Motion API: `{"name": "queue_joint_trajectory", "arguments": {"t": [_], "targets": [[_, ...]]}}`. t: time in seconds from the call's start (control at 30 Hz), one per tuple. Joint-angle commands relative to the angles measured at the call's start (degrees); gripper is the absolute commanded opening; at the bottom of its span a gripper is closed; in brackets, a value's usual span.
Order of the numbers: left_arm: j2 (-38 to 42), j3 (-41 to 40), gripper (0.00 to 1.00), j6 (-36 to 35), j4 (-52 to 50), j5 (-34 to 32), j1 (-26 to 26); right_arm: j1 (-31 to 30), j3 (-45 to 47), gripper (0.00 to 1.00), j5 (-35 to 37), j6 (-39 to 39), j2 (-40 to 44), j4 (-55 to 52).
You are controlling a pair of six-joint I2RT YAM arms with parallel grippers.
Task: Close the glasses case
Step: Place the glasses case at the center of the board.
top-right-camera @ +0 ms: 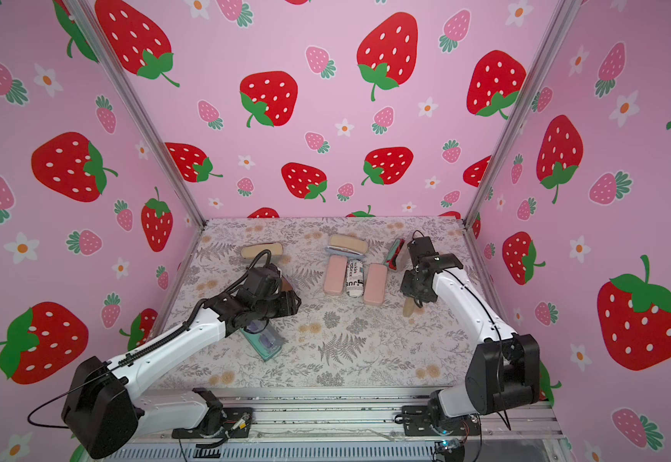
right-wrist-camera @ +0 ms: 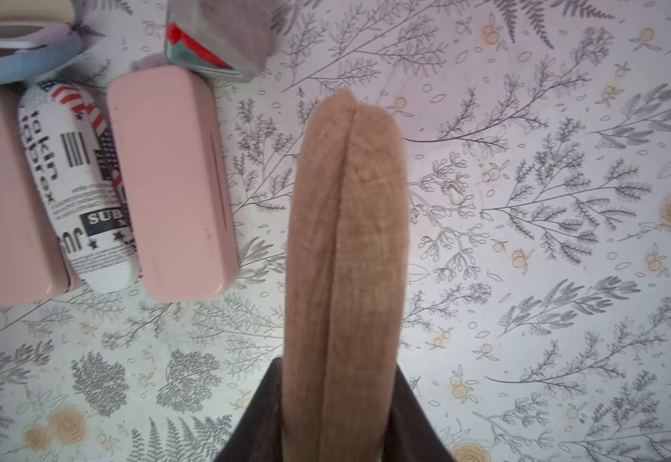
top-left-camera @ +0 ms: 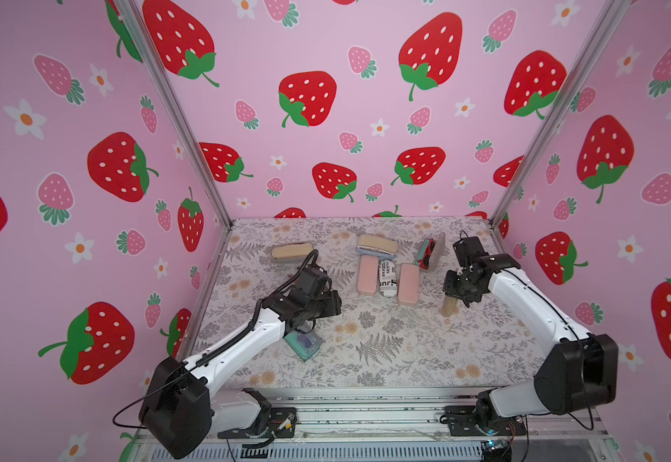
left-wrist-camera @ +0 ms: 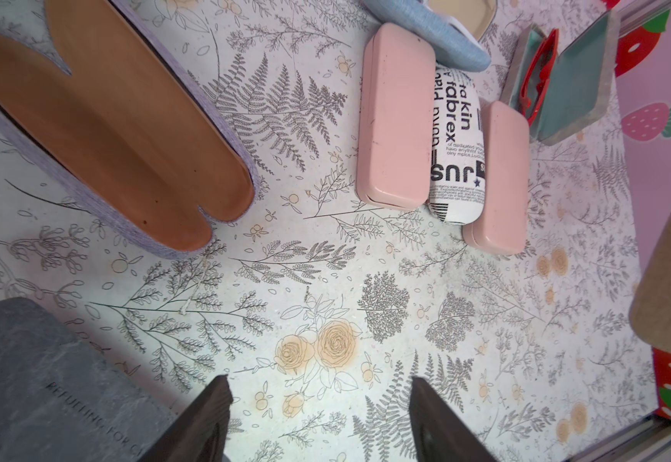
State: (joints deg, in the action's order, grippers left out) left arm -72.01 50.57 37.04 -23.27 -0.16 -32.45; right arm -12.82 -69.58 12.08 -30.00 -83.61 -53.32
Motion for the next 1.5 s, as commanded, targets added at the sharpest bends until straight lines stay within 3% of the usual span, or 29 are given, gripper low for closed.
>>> {"name": "queue_joint_trajectory", "arguments": {"t": [0.0, 0.17, 0.47, 0.9, 1.0, 1.17, 1.47], "targets": [[2.1, -1.1, 0.80, 0.1, -3.0, -2.4, 0.5, 2.3, 0.7, 0.28, -1.8, 2.7, -2.5, 0.6], [3.2, -1.7, 0.90, -0.2, -5.5, -3.1, 1.3, 5.0, 0.4, 0.28, -4.7, 2.6, -8.5, 4.7], [5.1, -3.7, 0.91, 0.4, -9.5, -4.5, 2.8, 5.4, -4.1, 0.29, -5.8, 2.0, -18.2, 7.0], [11.1, -7.4, 0.90, 2.9, -14.1, -6.2, 4.0, 6.1, -6.5, 0.35, -6.2, 2.6, -22.9, 7.0], [11.7, -8.4, 0.90, 3.3, -14.4, -6.3, 4.1, 6.1, -6.2, 0.48, -6.9, 2.4, -22.9, 7.5], [11.6, -9.6, 0.90, 3.8, -13.4, -6.3, 4.2, 6.1, -6.0, 0.57, -8.1, 2.5, -21.7, 7.7], [10.5, -11.7, 0.78, 4.5, -10.5, -5.5, 4.8, 6.0, -3.9, 0.60, -10.9, 2.6, -15.0, 7.2]]}}
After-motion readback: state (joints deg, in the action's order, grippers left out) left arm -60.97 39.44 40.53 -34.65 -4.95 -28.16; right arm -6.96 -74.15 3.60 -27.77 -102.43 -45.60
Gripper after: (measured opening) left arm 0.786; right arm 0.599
